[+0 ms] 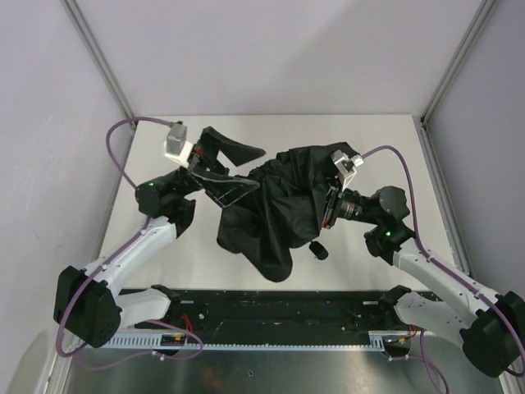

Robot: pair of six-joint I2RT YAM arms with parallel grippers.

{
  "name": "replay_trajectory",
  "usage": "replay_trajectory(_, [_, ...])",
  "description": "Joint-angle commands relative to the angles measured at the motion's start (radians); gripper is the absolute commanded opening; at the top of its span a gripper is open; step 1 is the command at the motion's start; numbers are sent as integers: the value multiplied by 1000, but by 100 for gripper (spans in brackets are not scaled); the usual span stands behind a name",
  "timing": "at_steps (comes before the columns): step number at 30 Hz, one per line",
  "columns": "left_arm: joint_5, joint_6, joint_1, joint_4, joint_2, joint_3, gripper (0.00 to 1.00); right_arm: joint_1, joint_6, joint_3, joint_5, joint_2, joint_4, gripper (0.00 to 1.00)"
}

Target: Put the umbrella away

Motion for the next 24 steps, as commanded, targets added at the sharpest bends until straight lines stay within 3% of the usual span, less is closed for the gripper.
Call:
replay_trajectory(1, [-64, -47, 62, 69, -47, 12, 96, -18, 21, -2, -7, -31, 66, 0])
replay_trajectory(5, [-53, -78, 79, 76, -61, -3, 99, -40, 44, -5, -12, -38, 81, 0])
replay_trajectory(12, [-93, 62, 19, 9, -106, -68, 99, -56, 71, -5, -1, -45, 131, 0])
replay_trajectory(18, [-196, 135, -24, -155, -142, -103, 99, -58, -1, -1, 22, -76, 39, 0])
replay_trajectory(24, [-234, 117, -79, -194, -90, -73, 99, -51, -54, 11, 25, -84, -17, 0])
